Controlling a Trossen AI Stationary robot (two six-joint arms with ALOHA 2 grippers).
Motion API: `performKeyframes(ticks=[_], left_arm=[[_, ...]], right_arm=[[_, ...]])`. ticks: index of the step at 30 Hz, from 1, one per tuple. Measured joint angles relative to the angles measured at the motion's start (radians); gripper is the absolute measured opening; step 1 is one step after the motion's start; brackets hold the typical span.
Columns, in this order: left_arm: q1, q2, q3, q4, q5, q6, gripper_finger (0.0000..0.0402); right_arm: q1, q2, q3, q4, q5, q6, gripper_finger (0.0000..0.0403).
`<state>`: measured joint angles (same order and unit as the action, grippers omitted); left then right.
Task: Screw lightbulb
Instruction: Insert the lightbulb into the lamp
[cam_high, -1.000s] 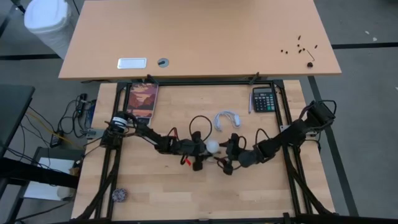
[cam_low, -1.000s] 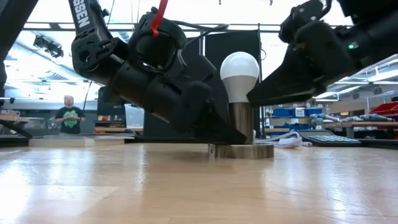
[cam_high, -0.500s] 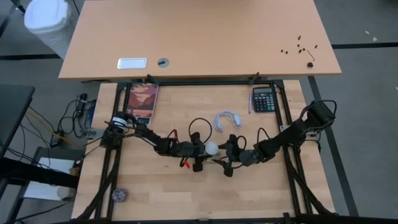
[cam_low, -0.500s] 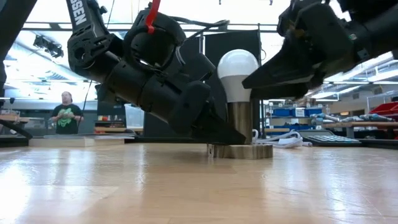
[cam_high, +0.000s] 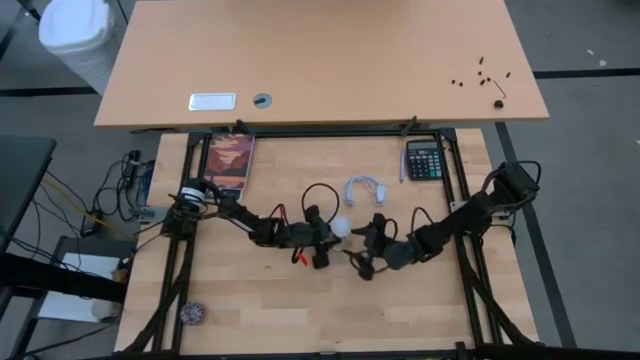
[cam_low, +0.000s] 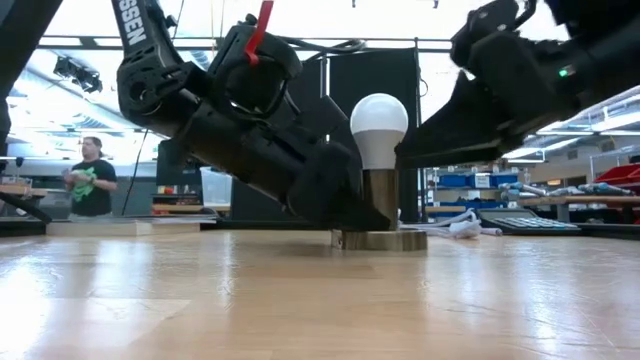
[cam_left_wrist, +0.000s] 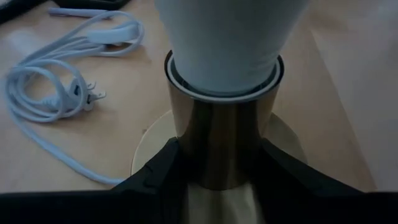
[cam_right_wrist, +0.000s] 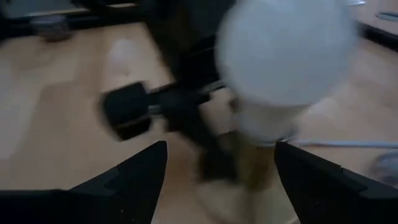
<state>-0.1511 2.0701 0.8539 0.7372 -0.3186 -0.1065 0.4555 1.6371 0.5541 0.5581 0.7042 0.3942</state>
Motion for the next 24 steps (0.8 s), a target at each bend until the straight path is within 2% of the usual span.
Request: performKeyframes(ticks=[7, 12, 24], left_arm=[[0.000, 0.000, 0.000, 0.000, 0.036, -0.002, 0.0173], [-0.001, 0.000, 0.000, 0.001, 0.073, 0.001, 0.0173], [-0.006, -0.001, 0.000, -0.017, 0.058, -0.024, 0.0173]], right_arm=[[-0.089, 0.000, 0.000, 0.029, -0.101, -0.108, 0.0307], [-0.111, 0.000, 0.000, 0.047, -0.157, -0.134, 0.0307], [0.012, -0.002, -0.002, 0.064, -0.178, -0.051, 0.0307]])
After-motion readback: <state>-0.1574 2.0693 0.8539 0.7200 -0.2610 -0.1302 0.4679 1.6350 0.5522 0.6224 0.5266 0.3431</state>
